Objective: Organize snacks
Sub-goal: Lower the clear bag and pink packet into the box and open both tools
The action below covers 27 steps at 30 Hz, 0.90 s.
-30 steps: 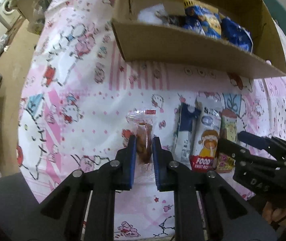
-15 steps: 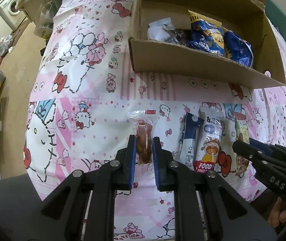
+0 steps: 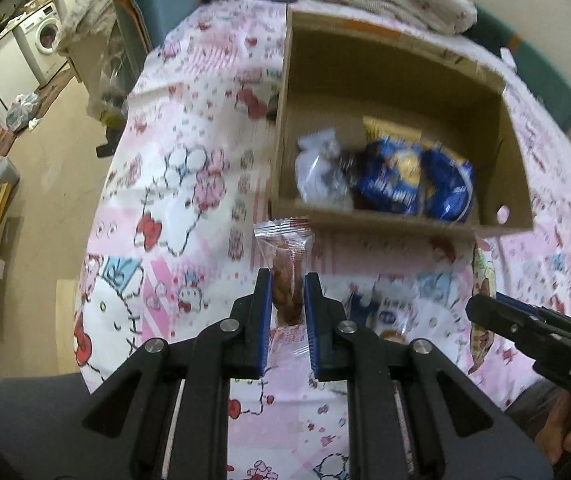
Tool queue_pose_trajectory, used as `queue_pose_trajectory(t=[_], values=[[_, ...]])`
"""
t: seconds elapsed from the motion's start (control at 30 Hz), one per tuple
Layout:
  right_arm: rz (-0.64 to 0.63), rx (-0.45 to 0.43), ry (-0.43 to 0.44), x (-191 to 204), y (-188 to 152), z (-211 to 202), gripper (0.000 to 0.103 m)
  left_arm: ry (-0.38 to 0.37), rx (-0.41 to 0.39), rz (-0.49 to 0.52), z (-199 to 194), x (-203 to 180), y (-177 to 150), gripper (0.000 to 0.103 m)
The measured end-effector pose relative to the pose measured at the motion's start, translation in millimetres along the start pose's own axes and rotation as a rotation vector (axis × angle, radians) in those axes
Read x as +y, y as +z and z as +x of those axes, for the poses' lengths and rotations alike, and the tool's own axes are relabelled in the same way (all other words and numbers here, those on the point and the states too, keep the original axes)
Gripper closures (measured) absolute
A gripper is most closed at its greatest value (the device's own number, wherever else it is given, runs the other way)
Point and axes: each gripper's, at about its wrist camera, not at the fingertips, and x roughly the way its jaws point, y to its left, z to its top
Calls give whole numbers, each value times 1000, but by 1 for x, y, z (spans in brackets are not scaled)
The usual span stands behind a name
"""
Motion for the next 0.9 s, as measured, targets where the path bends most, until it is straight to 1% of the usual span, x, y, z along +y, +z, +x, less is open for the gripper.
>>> queue_pose_trajectory(t=[0.2,0.3,0.43,0.53,0.63,0.77,0.9], values=[[-42,-132,53,7,20,-31,75,-18,-43,26,-9,-6,31,90],[-57,-189,42,9,36,-36,75,-15,-58,48,-9,-14,48,90],[-21,-245,37,-3,50,-45,75,-15,-66,67,-4,-24,69,90],[-4,-282,9,-14,66,-47,75,-16,-72,83,3,-33,85,90],[13,-299,-19,-29,80,-51,75,-7,-86,108,10,-44,99,90],[35,-295,-57,-42,96,-43,75,3,-94,126,21,-53,110,90],[55,-277,-86,-52,109,-31,75,15,-81,120,38,-55,118,90]])
